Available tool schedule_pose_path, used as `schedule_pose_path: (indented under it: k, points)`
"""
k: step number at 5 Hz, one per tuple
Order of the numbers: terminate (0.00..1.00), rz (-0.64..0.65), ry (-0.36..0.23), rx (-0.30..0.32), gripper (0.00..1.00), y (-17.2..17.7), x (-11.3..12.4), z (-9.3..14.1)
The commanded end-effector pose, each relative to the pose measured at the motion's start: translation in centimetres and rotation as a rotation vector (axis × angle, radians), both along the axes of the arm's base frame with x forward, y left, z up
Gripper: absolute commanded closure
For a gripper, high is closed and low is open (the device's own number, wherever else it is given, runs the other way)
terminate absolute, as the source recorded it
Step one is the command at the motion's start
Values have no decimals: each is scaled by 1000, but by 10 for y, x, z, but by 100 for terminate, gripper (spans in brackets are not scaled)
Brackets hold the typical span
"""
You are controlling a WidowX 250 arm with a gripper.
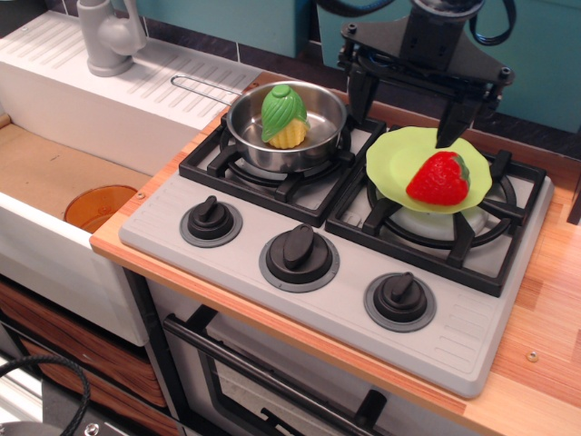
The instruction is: Put strawberry on plate and corncob in pot or pan on stove
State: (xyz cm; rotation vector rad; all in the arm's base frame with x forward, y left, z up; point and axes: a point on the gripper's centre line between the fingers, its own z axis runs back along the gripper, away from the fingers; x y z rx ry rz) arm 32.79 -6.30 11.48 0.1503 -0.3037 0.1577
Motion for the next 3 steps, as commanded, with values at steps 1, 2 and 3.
schedule_pose_path:
  k: [1,2,3]
  points:
    - [0,-9,-39,-26,0,1,12,10]
    - [0,-5,-33,-22,0,2,11,7]
    - [0,4,-19,4,0,2,12,6]
